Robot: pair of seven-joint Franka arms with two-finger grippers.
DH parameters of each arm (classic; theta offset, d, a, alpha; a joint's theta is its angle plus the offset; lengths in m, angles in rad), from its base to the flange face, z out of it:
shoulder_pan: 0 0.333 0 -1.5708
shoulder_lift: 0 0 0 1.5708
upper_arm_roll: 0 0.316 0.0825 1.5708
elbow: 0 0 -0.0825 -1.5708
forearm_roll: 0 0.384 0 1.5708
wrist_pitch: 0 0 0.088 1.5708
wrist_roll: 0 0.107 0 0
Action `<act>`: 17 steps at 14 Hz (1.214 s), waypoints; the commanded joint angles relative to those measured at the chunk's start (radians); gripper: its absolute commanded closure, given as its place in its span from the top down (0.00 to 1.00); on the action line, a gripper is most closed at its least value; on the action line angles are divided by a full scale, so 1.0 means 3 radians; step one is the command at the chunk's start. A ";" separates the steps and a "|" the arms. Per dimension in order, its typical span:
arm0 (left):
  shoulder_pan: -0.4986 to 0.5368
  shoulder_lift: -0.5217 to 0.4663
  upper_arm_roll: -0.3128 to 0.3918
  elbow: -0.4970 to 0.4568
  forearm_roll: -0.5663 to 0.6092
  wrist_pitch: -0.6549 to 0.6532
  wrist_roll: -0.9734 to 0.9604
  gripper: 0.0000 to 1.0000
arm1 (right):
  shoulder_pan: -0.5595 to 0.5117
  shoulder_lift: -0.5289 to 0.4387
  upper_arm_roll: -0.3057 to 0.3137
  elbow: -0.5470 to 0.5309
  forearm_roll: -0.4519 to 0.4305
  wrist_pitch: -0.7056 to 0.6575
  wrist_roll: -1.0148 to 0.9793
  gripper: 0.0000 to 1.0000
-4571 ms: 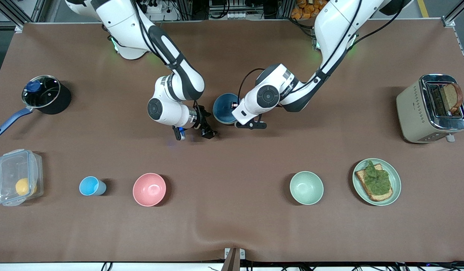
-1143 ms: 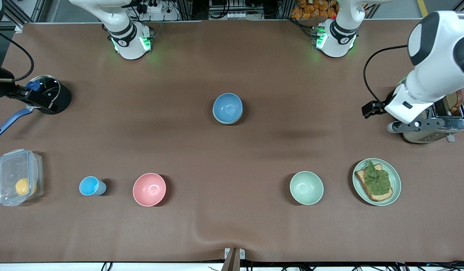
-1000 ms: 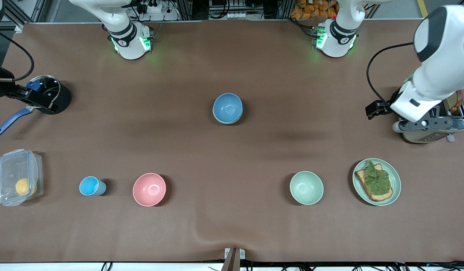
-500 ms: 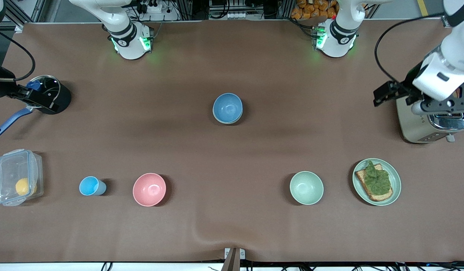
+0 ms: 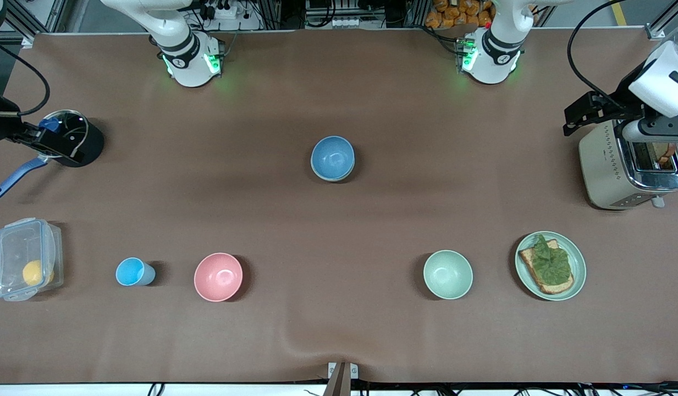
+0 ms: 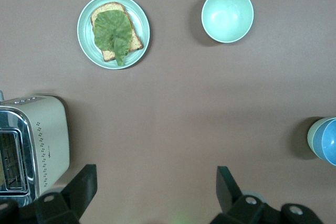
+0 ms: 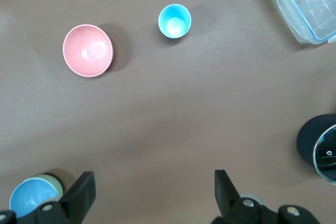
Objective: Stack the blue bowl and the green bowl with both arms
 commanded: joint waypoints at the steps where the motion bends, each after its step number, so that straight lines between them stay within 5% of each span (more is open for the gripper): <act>1: 0.0083 0.0031 -0.0005 0.0066 -0.0010 -0.0055 0.0059 1.00 | 0.0087 0.0002 0.0014 0.0046 -0.0206 -0.0043 -0.0003 1.00; 4: 0.0145 0.0036 -0.0016 0.0076 -0.0020 -0.0071 0.0105 1.00 | 0.0210 0.0007 0.0014 0.0046 -0.0421 -0.0043 -0.0029 1.00; 17: 0.0145 0.0036 -0.0016 0.0076 -0.0025 -0.0071 0.0064 1.00 | 0.0179 0.0002 -0.0007 0.0040 -0.0411 -0.0058 -0.0372 1.00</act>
